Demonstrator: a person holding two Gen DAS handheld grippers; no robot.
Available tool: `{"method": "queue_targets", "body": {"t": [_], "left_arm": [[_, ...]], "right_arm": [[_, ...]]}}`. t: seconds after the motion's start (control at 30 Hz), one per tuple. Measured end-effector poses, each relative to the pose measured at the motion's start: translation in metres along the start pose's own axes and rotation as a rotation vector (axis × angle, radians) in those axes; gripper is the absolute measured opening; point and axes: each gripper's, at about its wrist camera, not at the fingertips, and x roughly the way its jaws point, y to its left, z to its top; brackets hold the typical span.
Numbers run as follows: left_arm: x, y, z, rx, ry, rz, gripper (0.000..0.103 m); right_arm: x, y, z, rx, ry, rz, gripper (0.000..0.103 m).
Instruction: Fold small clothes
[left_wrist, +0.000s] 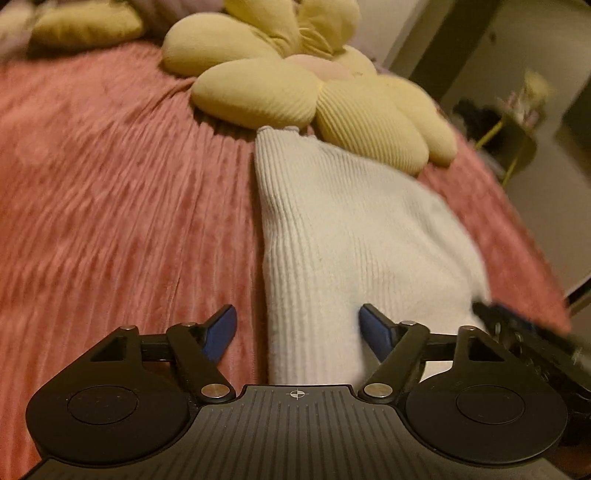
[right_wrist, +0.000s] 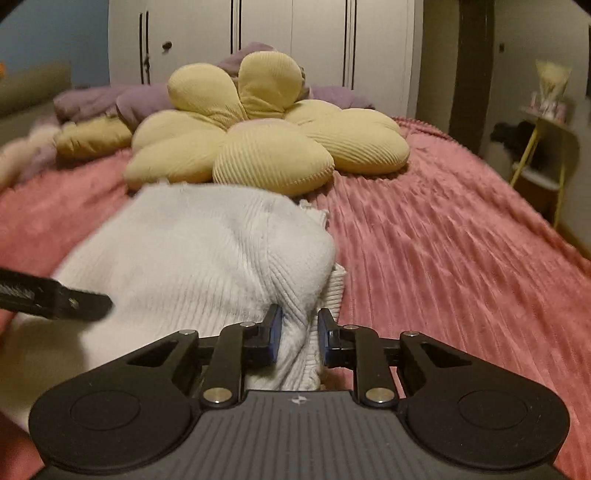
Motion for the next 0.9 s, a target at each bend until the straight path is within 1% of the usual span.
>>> {"method": "queue_targets", "body": {"t": [0.03, 0.07, 0.1, 0.13, 0.2, 0.23, 0.27, 0.3, 0.37, 0.4, 0.43, 0.47, 0.5, 0.53, 0.57, 0.63, 0.7, 0.73, 0.8, 0.83, 0.9], "left_arm": [[-0.002, 0.008, 0.003, -0.046, 0.004, -0.048, 0.077], [0.000, 0.015, 0.005, -0.086, 0.020, -0.094, 0.077], [0.003, 0.021, 0.006, -0.118, 0.039, -0.132, 0.077], [0.007, 0.024, 0.006, -0.140, 0.060, -0.160, 0.077], [0.014, 0.024, 0.006, -0.132, 0.081, -0.168, 0.077], [0.017, 0.022, 0.008, -0.114, 0.079, -0.177, 0.077], [0.017, 0.020, 0.008, -0.110, 0.082, -0.187, 0.076], [0.019, 0.020, 0.009, -0.113, 0.088, -0.192, 0.073], [0.025, 0.019, 0.013, -0.121, 0.104, -0.182, 0.070], [0.027, 0.019, 0.014, -0.119, 0.106, -0.181, 0.065], [0.028, 0.020, 0.015, -0.124, 0.104, -0.184, 0.058], [0.029, 0.021, 0.016, -0.131, 0.104, -0.190, 0.054], [0.028, 0.022, 0.016, -0.137, 0.102, -0.194, 0.049], [0.022, 0.023, 0.016, -0.140, 0.095, -0.195, 0.046], [0.017, 0.022, 0.015, -0.136, 0.086, -0.194, 0.045], [-0.002, 0.020, 0.010, -0.091, 0.063, -0.196, 0.044], [-0.024, 0.022, 0.003, -0.060, 0.068, -0.174, 0.044], [-0.035, 0.027, -0.003, -0.050, 0.075, -0.166, 0.044], [-0.058, 0.043, -0.016, -0.057, 0.102, -0.146, 0.044], [-0.066, 0.048, -0.021, -0.069, 0.116, -0.132, 0.044], [-0.087, 0.060, -0.038, -0.086, 0.117, -0.115, 0.045]], "right_arm": [[-0.007, -0.009, 0.004, 0.052, 0.004, 0.021, 0.047], [-0.012, -0.017, 0.003, 0.099, 0.007, 0.031, 0.059], [-0.017, -0.029, 0.002, 0.167, 0.014, 0.081, 0.060], [-0.017, -0.038, -0.001, 0.222, 0.035, 0.143, 0.060], [-0.009, -0.056, -0.007, 0.358, 0.095, 0.260, 0.060], [-0.004, -0.060, -0.011, 0.410, 0.118, 0.293, 0.060], [0.002, -0.063, -0.012, 0.436, 0.134, 0.315, 0.060], [0.008, -0.064, -0.014, 0.454, 0.145, 0.348, 0.060], [0.019, -0.064, -0.016, 0.486, 0.160, 0.373, 0.061], [0.023, -0.065, -0.016, 0.510, 0.161, 0.386, 0.061], [0.030, -0.066, -0.016, 0.535, 0.158, 0.396, 0.059], [0.032, -0.066, -0.015, 0.547, 0.158, 0.400, 0.054], [0.035, -0.065, -0.014, 0.557, 0.161, 0.403, 0.051], [0.038, -0.063, -0.012, 0.564, 0.164, 0.403, 0.048], [0.039, -0.062, -0.010, 0.567, 0.170, 0.403, 0.044], [0.036, -0.059, -0.006, 0.584, 0.184, 0.413, 0.042], [0.029, -0.054, -0.003, 0.574, 0.187, 0.436, 0.040], [0.024, -0.050, -0.004, 0.575, 0.198, 0.462, 0.040], [0.011, -0.039, -0.012, 0.582, 0.225, 0.528, 0.040], [0.005, -0.032, -0.018, 0.574, 0.240, 0.545, 0.040], [-0.011, -0.014, -0.034, 0.576, 0.283, 0.578, 0.040]]}}
